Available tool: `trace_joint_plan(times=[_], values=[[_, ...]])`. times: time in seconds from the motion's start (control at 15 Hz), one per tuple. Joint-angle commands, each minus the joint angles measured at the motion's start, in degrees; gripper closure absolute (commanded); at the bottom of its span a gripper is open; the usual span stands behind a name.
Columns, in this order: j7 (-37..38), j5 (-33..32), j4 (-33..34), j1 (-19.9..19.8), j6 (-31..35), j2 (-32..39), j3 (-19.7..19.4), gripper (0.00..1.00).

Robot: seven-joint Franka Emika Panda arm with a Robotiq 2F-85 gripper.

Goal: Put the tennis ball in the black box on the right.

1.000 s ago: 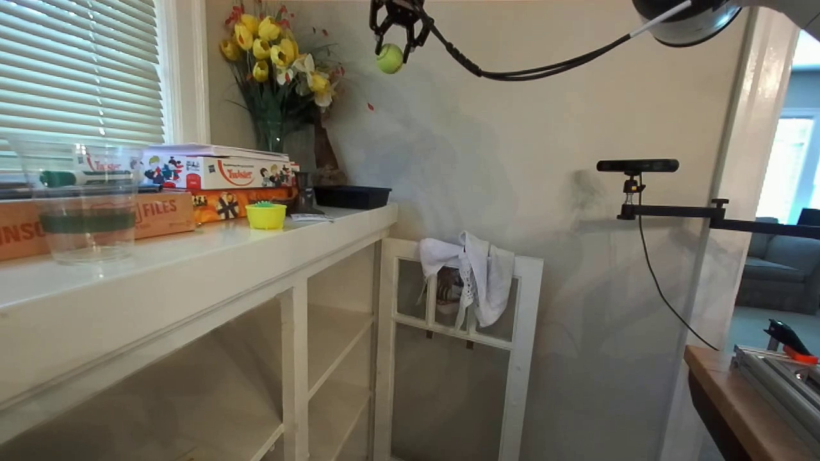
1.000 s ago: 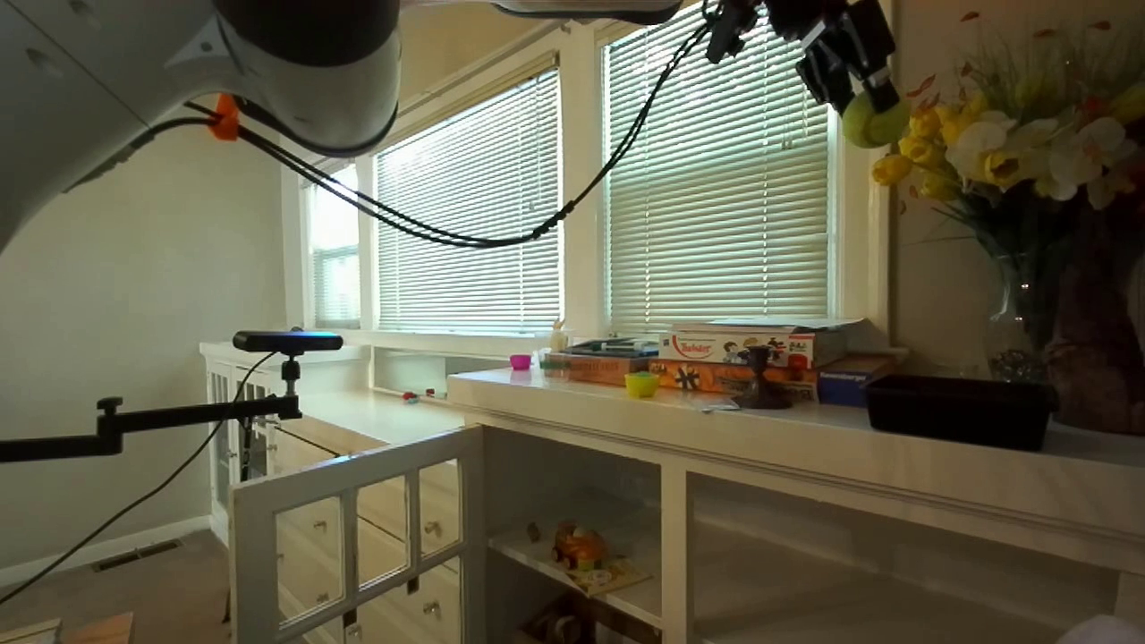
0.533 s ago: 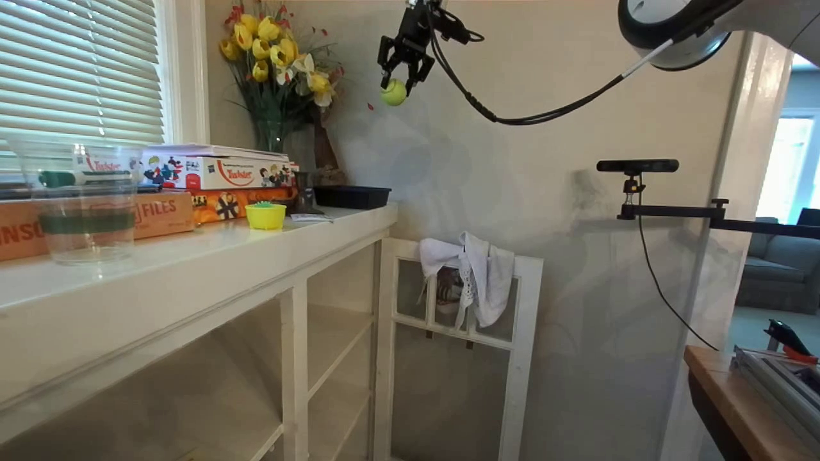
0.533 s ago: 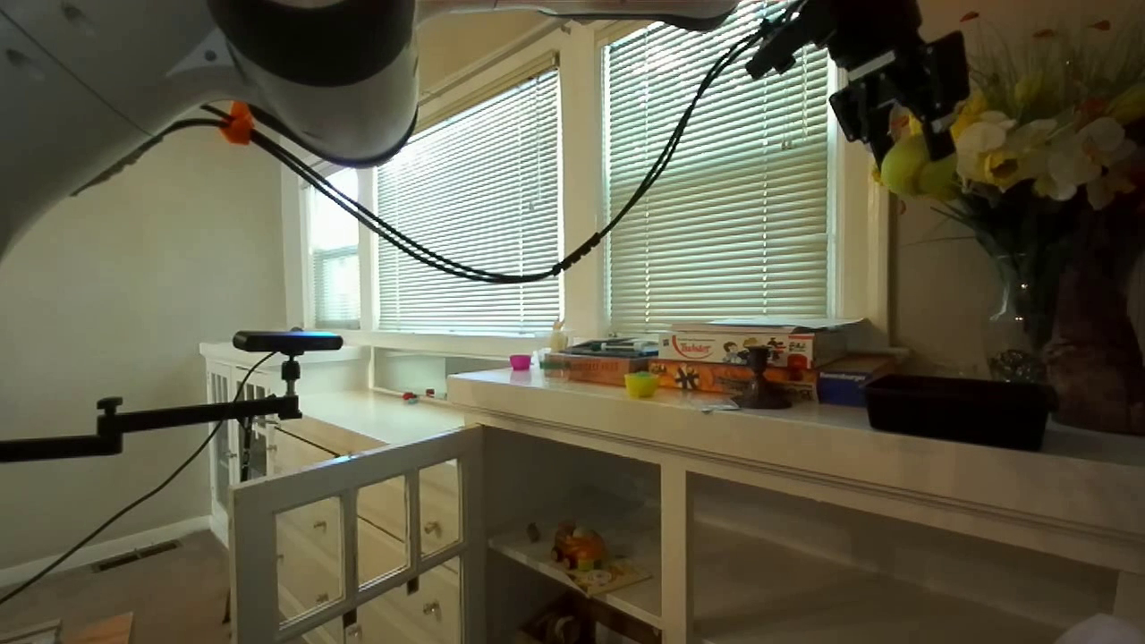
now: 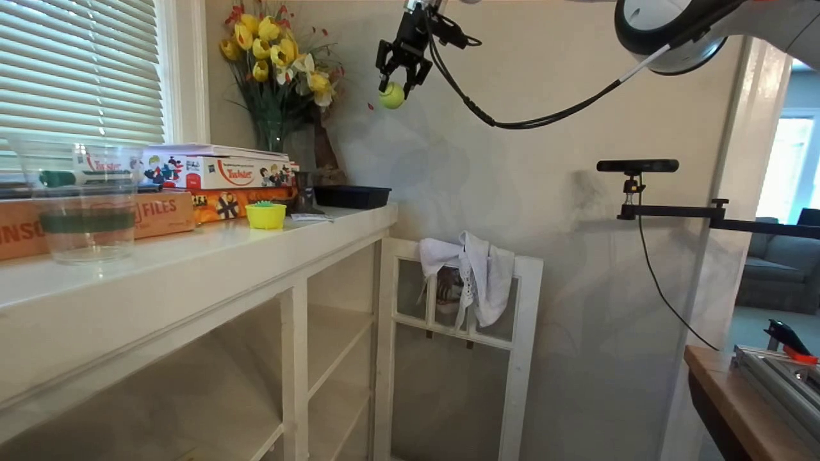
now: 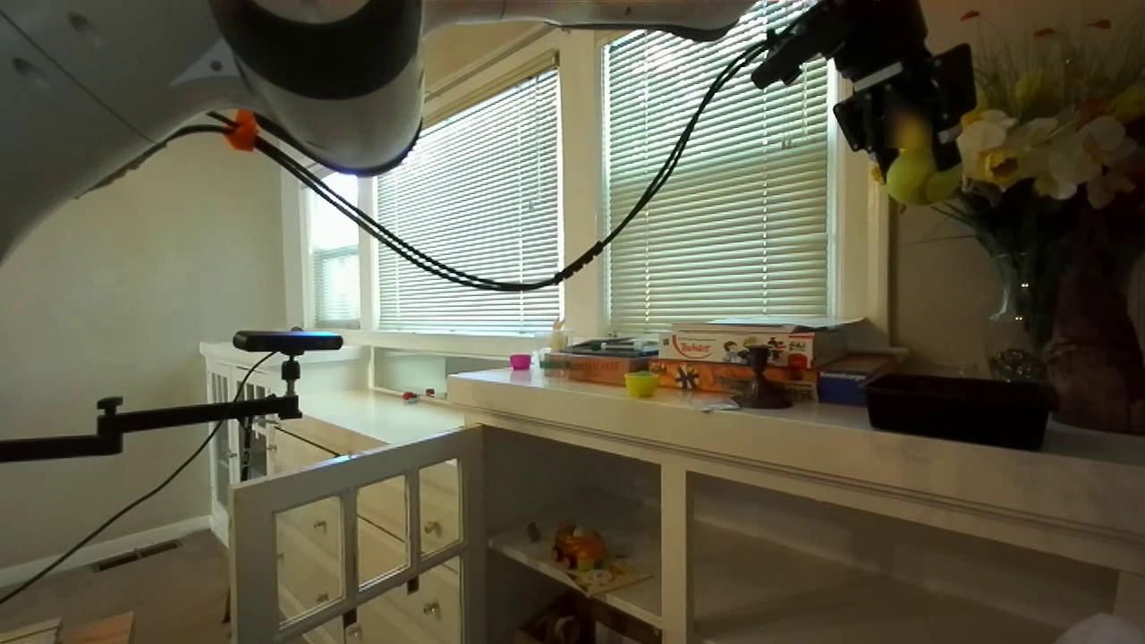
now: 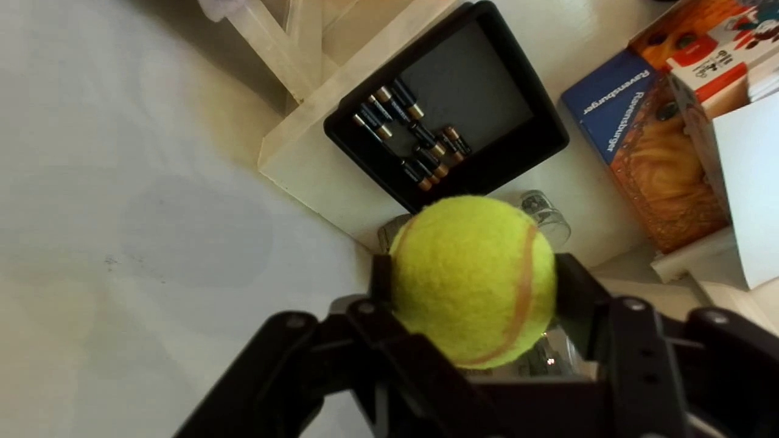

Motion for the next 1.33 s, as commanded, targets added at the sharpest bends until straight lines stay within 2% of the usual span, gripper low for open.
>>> trace_joint_plan(times=[0.0, 0.2, 0.53, 0.87, 1.27], values=[[-3.73, 0.66, -0.20, -0.30, 7.08, 2.69, 0.15, 0.59], [-7.19, 1.21, 0.16, -0.87, 11.64, 5.74, 0.88, 0.59], [-11.76, 1.25, 1.14, -1.17, 14.92, 10.16, 1.45, 0.59], [-19.39, 2.15, 1.07, -1.49, 14.42, 12.54, 4.19, 0.59], [-24.62, 1.79, 1.21, -1.79, 14.60, 14.25, 4.96, 0.59]])
